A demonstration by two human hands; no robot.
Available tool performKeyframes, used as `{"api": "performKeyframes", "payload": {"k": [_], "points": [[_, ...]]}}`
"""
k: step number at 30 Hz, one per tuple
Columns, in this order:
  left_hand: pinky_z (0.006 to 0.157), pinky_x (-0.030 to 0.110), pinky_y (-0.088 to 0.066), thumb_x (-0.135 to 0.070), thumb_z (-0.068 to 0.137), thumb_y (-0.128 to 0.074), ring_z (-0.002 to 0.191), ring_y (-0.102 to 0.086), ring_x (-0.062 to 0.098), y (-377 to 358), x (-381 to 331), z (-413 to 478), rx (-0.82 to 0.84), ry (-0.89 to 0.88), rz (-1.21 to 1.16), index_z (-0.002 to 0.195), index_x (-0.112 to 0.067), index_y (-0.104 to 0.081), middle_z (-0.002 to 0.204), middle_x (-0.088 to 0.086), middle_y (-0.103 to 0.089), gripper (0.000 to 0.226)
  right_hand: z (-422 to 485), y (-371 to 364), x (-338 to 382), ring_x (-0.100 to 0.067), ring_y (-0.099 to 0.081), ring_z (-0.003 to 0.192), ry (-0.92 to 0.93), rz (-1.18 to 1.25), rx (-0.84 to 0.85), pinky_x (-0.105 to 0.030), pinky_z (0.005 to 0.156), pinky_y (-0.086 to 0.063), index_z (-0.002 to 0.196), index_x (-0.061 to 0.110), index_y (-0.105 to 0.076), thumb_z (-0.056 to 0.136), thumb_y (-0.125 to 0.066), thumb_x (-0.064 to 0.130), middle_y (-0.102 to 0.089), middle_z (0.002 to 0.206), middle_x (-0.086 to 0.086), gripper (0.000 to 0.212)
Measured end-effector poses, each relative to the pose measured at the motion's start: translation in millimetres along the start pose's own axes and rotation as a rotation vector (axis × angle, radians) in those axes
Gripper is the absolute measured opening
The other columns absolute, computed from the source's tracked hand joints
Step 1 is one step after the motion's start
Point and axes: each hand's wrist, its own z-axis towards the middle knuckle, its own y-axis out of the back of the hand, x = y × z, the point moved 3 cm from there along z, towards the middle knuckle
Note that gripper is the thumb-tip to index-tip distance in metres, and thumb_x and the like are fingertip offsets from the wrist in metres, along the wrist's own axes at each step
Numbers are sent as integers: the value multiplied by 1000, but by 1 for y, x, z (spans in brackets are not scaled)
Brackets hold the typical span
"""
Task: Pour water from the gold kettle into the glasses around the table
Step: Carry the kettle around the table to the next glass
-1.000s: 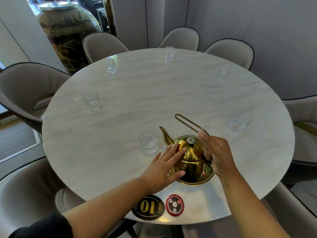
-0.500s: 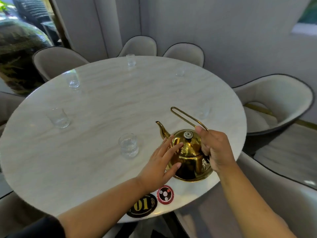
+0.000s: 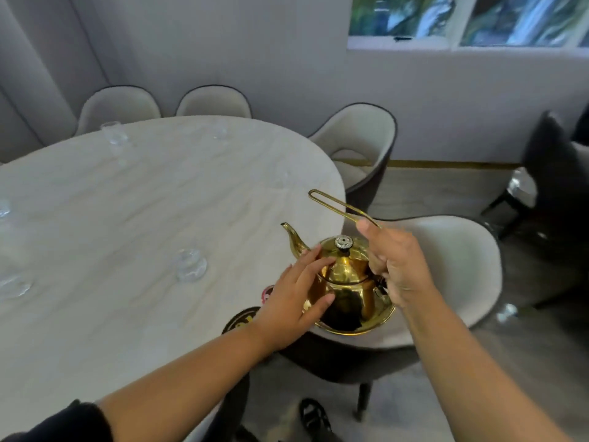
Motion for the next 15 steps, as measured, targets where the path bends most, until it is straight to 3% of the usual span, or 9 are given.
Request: {"api": "performKeyframes", "payload": {"k": [4, 9, 13, 15], "points": [[117, 31, -19, -46, 93, -45, 138, -4, -11, -28, -28, -16, 91, -74, -57, 139, -42, -23, 149, -29, -2, 51, -48, 34, 1, -9, -17, 36, 6, -33, -124, -18, 38, -20, 38, 23, -34, 73, -68, 35, -25, 36, 8, 51], [117, 44, -19, -49, 92, -43, 141, -5, -6, -64, -63, -23, 220, -149, -140, 137, -50, -19, 147, -34, 0, 50, -93, 79, 3, -8, -17, 37, 13, -34, -256, -21, 41, -19, 38, 24, -34, 73, -69, 33, -24, 38, 10, 50], [117, 47, -18, -50, 92, -42, 143, -6, 1, -96, -88, -13, 306, -208, -144, 133, -57, -15, 148, -33, 1, 50, -116, 118, 9, -6, -20, 35, 32, -34, -335, -16, 41, -23, 36, 24, -36, 73, -75, 29, -26, 37, 11, 54], [116, 48, -19, -51, 92, -42, 143, -8, 3, -108, -96, -6, 315, -227, -148, 132, -60, -13, 149, -30, 0, 50, -119, 134, 10, -7, -19, 35, 39, -39, -361, -21, 44, -18, 38, 23, -37, 71, -75, 33, -26, 36, 10, 52]]}}
